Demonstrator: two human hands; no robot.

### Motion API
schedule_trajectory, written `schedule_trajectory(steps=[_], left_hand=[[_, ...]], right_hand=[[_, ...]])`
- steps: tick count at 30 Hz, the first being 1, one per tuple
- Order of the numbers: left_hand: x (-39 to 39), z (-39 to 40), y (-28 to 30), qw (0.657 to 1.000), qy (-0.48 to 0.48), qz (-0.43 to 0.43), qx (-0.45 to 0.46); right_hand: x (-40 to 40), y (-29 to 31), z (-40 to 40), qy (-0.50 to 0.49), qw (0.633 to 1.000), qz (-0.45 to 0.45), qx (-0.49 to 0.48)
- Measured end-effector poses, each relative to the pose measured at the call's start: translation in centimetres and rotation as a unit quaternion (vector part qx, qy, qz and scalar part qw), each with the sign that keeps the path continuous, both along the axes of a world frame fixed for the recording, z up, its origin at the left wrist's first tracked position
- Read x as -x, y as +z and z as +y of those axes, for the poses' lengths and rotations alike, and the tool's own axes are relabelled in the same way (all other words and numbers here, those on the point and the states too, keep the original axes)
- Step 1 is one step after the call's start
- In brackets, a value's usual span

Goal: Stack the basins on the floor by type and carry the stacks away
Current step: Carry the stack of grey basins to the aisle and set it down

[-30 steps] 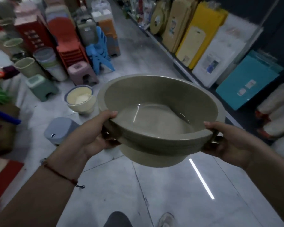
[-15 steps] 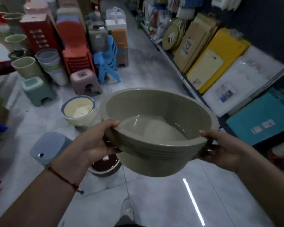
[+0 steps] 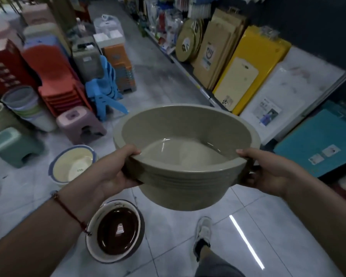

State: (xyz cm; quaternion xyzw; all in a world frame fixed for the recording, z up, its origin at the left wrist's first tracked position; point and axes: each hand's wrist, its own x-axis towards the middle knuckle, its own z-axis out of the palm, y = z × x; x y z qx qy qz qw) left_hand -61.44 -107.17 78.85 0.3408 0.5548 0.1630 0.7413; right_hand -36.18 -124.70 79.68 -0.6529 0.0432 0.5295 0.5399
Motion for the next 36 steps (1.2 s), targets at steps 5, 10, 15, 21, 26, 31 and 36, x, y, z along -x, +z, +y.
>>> schedule_trajectory(steps=[5, 10, 15, 21, 26, 31, 36], left_hand=[[-7.9, 6.0, -1.4, 0.997, 0.019, 0.056, 0.051], [-12.3, 10.6, -2.0, 0.993, 0.075, 0.058, 0.073], [-12.9, 15.1, -1.7, 0.989, 0.118, 0.05, 0.077], [-11.5, 22.4, -2.4, 0.986, 0.153, 0.019, 0.057], [-10.4, 31.4, -3.2, 0.985, 0.161, 0.031, 0.054], [-10.3, 39.9, -2.6, 0.988, 0.146, 0.027, 0.046], [-12.8, 44.9, -1.6, 0.994, 0.106, 0.018, 0.025]], right_hand=[[-6.8, -1.8, 6.5, -0.001, 1.0, 0.0, 0.026], [-12.3, -2.3, 13.4, 0.036, 0.999, -0.015, 0.02], [-14.4, -1.0, 19.8, 0.099, 0.995, -0.016, -0.002], [-14.2, -0.8, 29.3, 0.128, 0.991, -0.02, 0.01], [-12.6, -1.7, 38.5, 0.106, 0.993, -0.024, 0.036], [-12.3, -1.4, 45.5, 0.07, 0.997, -0.015, 0.041], [-13.5, -1.7, 48.2, 0.026, 0.999, 0.021, 0.015]])
